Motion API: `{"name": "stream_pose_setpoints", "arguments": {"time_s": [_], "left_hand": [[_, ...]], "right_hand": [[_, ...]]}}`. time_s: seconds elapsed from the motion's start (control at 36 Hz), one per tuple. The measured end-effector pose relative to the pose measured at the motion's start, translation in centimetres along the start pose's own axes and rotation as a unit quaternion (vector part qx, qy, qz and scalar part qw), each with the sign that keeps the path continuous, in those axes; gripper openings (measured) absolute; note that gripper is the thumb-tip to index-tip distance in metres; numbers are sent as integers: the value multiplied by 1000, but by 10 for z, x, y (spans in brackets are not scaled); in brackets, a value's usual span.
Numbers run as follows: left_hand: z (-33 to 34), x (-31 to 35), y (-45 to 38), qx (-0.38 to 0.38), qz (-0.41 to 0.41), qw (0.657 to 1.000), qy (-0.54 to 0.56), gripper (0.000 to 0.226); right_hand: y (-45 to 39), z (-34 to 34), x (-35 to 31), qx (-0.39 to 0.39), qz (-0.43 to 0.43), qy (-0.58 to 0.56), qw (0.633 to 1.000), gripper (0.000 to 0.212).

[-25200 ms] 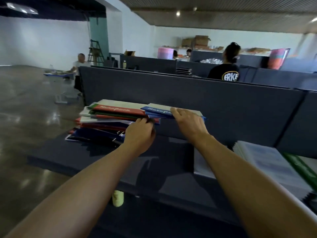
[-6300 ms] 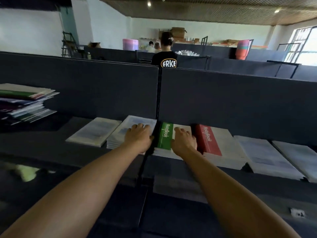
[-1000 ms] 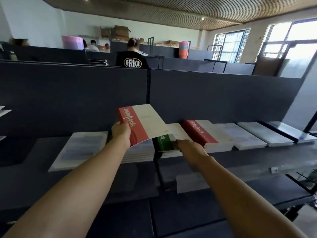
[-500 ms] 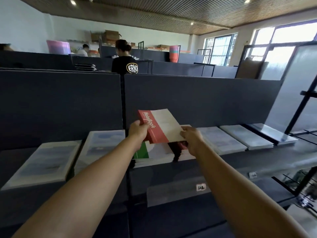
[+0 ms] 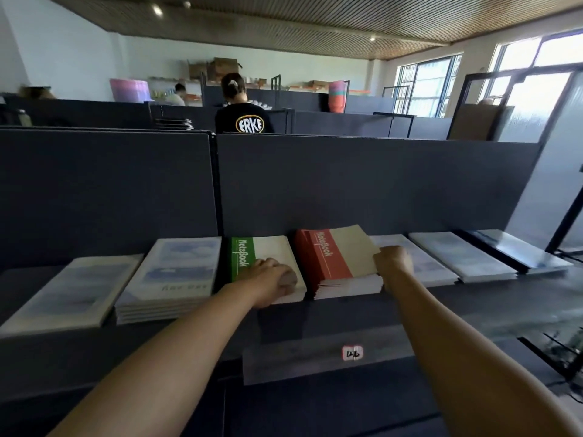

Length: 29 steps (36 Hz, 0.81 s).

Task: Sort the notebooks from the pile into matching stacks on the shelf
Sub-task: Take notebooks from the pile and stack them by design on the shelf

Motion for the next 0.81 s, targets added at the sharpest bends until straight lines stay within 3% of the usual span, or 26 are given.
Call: {"name": "stream_pose_setpoints", "arguments": {"time_s": [0.31,0.44,0.64,0.81], "left_hand": [[2,0,-1,3,-9,1000,-7,54],[-6,13,0,42,-21,999,-11,63],[-1,60,-13,53,39,998,17,54],[5,66,-23,57,15,998,19,46]], "right_hand": [[-1,16,0,28,-64,190,979,45],[2,31,2,-44,-140,183,972,60],[7,24,1,-27,-151,139,978,65],[7,25,0,-38,-157,147,976,73]]}}
Point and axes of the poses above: each hand's wrist, its own y-axis away from the middle knuckle, its own z-axis out of the palm, x = y × z, the point moved 4 cm from there along -y, towards the middle knuckle
